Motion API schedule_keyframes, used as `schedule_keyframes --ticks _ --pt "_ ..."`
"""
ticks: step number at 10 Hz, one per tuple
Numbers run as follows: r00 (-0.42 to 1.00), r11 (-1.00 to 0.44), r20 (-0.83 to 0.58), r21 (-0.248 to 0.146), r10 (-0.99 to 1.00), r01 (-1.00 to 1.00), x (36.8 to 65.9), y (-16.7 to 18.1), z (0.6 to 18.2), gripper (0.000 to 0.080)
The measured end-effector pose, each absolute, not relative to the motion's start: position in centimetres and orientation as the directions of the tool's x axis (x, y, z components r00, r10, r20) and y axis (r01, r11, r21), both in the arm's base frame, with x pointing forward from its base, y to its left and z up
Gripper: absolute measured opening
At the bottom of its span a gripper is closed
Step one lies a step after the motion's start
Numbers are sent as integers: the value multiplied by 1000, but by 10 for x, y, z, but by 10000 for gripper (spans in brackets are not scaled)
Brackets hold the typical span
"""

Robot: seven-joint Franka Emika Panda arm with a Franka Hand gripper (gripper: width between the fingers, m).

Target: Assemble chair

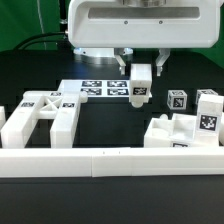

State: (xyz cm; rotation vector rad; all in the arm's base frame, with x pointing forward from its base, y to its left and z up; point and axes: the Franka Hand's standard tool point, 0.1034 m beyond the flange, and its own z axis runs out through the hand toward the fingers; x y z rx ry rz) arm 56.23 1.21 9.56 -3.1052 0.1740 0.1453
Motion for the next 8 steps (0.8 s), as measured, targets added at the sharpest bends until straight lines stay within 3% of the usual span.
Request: schedule_keyframes --ticks 3,6,8 --pt "987 -994 117 -15 -107 -106 572 11 95 285" --pt "952 -996 294 -14 -86 -86 602 14 117 285" --pt "905 -996 417 -4 -80 -86 604 11 116 285"
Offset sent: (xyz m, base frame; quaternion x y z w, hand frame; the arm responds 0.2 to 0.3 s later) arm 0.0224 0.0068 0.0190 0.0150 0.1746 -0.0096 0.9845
